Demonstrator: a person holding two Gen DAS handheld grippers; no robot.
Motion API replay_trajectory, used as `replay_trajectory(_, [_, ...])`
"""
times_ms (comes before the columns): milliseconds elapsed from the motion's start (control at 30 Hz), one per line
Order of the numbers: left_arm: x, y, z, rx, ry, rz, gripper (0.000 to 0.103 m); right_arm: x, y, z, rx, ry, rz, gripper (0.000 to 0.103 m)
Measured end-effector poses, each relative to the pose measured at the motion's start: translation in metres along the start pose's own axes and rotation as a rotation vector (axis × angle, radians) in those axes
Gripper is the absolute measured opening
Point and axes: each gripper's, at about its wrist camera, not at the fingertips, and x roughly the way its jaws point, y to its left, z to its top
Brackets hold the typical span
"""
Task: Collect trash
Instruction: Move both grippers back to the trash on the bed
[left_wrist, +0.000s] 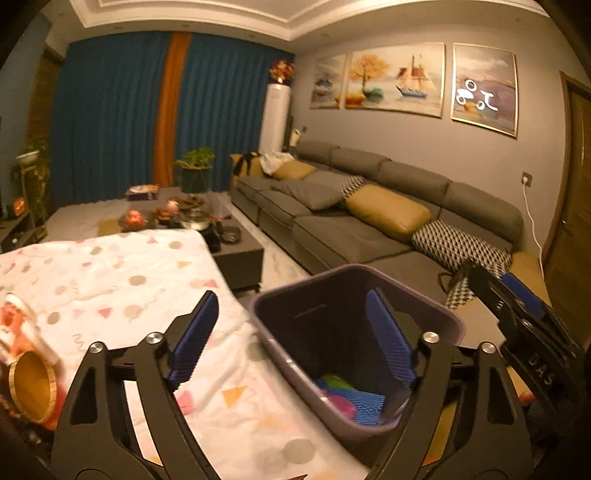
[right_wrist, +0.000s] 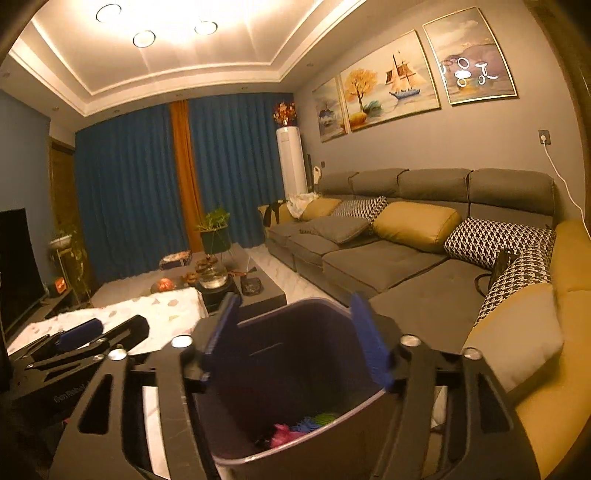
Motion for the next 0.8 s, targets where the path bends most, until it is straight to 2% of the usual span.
replay_trajectory(100, [-0.02,0.007,-0.001,-0.007,-0.023,0.03,0.089,-0.018,0.004,-0.001,0.009,-0.017,0.014,0.087])
replay_trajectory(233, [-0.051,0.022,-0.007,-0.011,-0.043,0.067,0.091,-0.034,0.009,-0.007,0.01,-0.005,0.019,0.091])
replay_trajectory(300, [-0.069,0.03,-0.012,-0.033,-0.049,0.091,0.091,-0.043,0.014,-0.009,0.014,-0.003,0.028,0.096])
replay_trajectory(600, [-0.137,0.072,-0.032,-0.083,-0.088,0.191,0.092,-0.078,0.065,-0.027,-0.042,-0.001,0.145,0.097])
replay_trajectory(800, [-0.183,0.115,-0.053,-0.124,-0.113,0.277,0.092,-0.091,0.111,-0.053,-0.089,0.058,0.244,0.096])
